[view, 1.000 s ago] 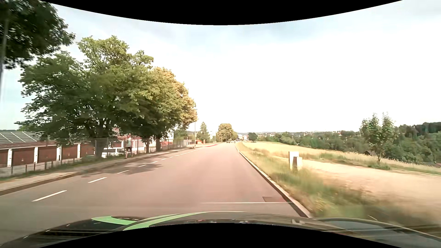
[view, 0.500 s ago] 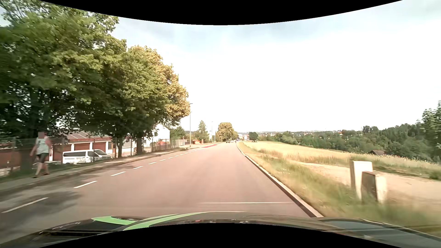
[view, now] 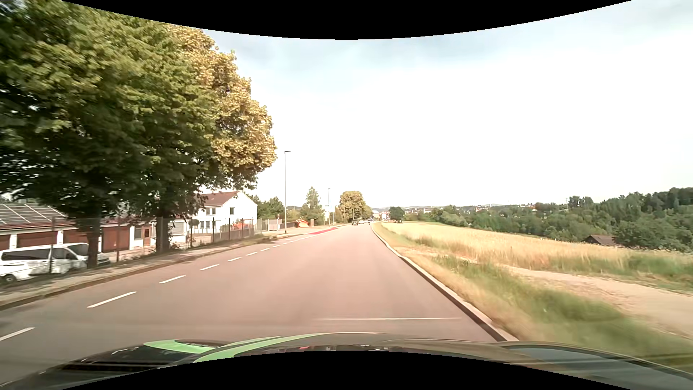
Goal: Follow the waypoints while adhering to traffic rules and regulations
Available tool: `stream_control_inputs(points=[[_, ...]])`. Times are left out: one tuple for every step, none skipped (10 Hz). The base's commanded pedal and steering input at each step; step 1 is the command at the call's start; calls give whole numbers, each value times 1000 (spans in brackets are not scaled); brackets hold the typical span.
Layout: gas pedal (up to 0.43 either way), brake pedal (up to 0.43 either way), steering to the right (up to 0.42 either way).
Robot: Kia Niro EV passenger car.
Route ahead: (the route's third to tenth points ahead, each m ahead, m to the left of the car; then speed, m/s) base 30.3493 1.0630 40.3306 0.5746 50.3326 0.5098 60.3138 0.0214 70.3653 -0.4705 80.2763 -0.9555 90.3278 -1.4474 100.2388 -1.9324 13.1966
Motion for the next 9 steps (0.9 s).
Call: stream_control_inputs(points=[[28,0,9],[28,0,12],[39,0,14],[39,0,13],[47,0,10],[59,0,8],[67,0,8],[79,0,9],[79,0,9]])
